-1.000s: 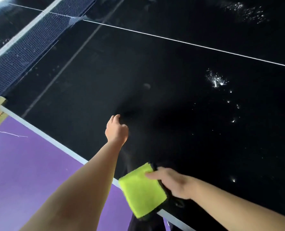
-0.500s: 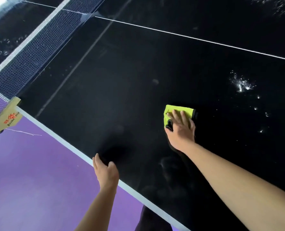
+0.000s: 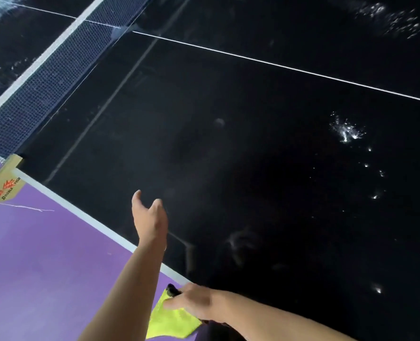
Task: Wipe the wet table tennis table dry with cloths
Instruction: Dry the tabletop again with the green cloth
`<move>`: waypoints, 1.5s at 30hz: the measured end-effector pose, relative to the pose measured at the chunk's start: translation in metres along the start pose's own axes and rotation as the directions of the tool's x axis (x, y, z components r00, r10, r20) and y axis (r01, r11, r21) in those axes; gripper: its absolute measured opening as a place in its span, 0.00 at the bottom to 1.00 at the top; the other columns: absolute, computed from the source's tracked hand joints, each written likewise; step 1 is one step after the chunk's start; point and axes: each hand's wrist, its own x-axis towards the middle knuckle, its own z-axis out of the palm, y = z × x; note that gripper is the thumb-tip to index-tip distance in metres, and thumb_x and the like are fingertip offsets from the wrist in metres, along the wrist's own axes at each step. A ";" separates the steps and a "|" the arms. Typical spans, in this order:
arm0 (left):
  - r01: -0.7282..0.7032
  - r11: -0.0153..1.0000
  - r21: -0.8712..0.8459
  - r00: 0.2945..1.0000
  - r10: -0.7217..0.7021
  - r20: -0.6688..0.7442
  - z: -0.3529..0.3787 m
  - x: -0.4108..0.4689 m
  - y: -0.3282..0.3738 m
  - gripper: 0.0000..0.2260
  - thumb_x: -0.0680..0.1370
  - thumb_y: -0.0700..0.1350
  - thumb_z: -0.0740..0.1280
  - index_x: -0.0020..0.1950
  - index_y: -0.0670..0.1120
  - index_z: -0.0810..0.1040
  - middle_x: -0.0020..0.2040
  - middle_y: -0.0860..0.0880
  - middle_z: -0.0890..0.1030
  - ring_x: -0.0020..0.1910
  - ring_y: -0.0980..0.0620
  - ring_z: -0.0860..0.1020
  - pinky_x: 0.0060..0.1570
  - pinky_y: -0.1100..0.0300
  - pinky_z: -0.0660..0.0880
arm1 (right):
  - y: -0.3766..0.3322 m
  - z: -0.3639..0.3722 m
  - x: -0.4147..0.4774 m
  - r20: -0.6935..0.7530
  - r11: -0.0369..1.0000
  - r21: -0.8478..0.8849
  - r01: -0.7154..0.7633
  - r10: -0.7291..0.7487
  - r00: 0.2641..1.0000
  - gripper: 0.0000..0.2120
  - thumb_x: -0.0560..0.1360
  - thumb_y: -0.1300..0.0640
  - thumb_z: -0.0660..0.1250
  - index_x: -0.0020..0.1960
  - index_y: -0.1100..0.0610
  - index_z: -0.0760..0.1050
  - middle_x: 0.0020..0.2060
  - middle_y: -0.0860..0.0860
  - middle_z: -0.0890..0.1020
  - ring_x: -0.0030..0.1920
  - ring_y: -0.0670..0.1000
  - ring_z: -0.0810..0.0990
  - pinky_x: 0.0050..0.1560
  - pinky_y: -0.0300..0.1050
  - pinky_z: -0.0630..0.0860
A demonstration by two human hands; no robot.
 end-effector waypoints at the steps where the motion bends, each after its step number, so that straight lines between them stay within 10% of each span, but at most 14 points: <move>1: -0.005 1.000 -0.009 1.000 0.005 0.030 0.009 -0.002 0.005 0.31 0.75 0.44 0.61 0.79 0.54 0.61 0.63 0.50 0.78 0.49 0.55 0.79 0.54 0.58 0.75 | 0.002 -0.012 -0.009 -0.047 0.992 0.127 0.024 -0.018 0.999 0.12 0.68 0.40 0.67 0.40 0.49 0.74 0.43 0.47 0.76 0.47 0.46 0.74 0.54 0.45 0.67; 8: 0.036 0.996 0.086 0.960 -0.059 0.274 0.086 -0.016 -0.004 0.35 0.65 0.58 0.63 0.74 0.62 0.66 0.70 0.51 0.76 0.67 0.44 0.75 0.69 0.42 0.71 | -0.002 -0.158 -0.177 -0.552 0.769 0.541 0.342 0.018 0.834 0.10 0.78 0.56 0.65 0.56 0.58 0.81 0.49 0.54 0.87 0.47 0.48 0.86 0.45 0.40 0.81; 13: -0.208 0.912 0.355 0.934 0.078 0.348 0.152 -0.045 0.001 0.30 0.77 0.50 0.65 0.79 0.54 0.63 0.81 0.51 0.59 0.80 0.48 0.56 0.77 0.46 0.54 | 0.026 -0.263 -0.268 -0.924 0.783 0.365 0.503 0.238 0.300 0.10 0.78 0.51 0.69 0.56 0.55 0.79 0.54 0.53 0.85 0.50 0.51 0.84 0.55 0.48 0.78; 17: -0.261 0.859 0.440 0.929 0.101 0.355 0.209 -0.061 0.003 0.32 0.79 0.53 0.63 0.81 0.57 0.56 0.83 0.50 0.49 0.82 0.49 0.44 0.78 0.47 0.41 | 0.050 -0.330 -0.295 -0.967 0.995 0.095 -0.002 0.092 -0.239 0.14 0.81 0.48 0.62 0.51 0.58 0.76 0.42 0.56 0.78 0.45 0.61 0.78 0.40 0.47 0.70; 19: -0.250 0.824 0.508 0.941 0.082 0.329 0.228 -0.063 -0.004 0.32 0.80 0.56 0.60 0.82 0.60 0.50 0.83 0.51 0.43 0.81 0.49 0.38 0.77 0.46 0.36 | 0.071 -0.357 -0.293 -0.945 0.979 0.131 -0.153 0.077 -0.318 0.15 0.82 0.48 0.58 0.56 0.59 0.74 0.48 0.61 0.80 0.50 0.66 0.78 0.47 0.53 0.74; 24: -0.294 0.684 0.668 0.953 0.156 0.260 0.249 -0.067 -0.031 0.31 0.80 0.64 0.49 0.80 0.64 0.37 0.82 0.52 0.35 0.80 0.49 0.32 0.76 0.45 0.33 | 0.136 -0.401 -0.235 -0.954 0.914 0.300 -0.272 0.292 -0.073 0.28 0.82 0.39 0.53 0.79 0.48 0.57 0.79 0.54 0.57 0.79 0.56 0.55 0.77 0.58 0.52; 27: -0.274 0.631 0.725 0.962 0.188 0.200 0.259 -0.067 -0.036 0.32 0.77 0.66 0.43 0.79 0.64 0.35 0.82 0.51 0.35 0.79 0.48 0.32 0.77 0.43 0.35 | 0.139 -0.434 -0.211 -0.960 0.859 0.263 -0.438 0.278 -0.031 0.29 0.81 0.35 0.46 0.80 0.38 0.46 0.80 0.47 0.38 0.80 0.50 0.36 0.78 0.57 0.40; 37: -0.235 0.571 0.786 0.966 0.230 0.122 0.270 -0.064 -0.043 0.33 0.75 0.65 0.42 0.80 0.63 0.37 0.83 0.49 0.38 0.80 0.49 0.34 0.77 0.43 0.38 | 0.020 -0.590 -0.174 -0.968 0.757 -0.226 -0.613 -0.105 0.227 0.31 0.80 0.34 0.44 0.80 0.40 0.45 0.80 0.47 0.37 0.80 0.50 0.36 0.78 0.56 0.39; 45: -0.245 0.565 0.788 0.960 0.255 0.116 0.269 -0.066 -0.043 0.33 0.75 0.64 0.43 0.81 0.62 0.40 0.83 0.49 0.40 0.81 0.47 0.36 0.77 0.42 0.38 | 0.014 -0.561 -0.157 -0.775 0.547 -0.619 -0.563 -0.311 0.550 0.32 0.80 0.34 0.42 0.81 0.44 0.50 0.78 0.44 0.32 0.77 0.46 0.29 0.77 0.54 0.36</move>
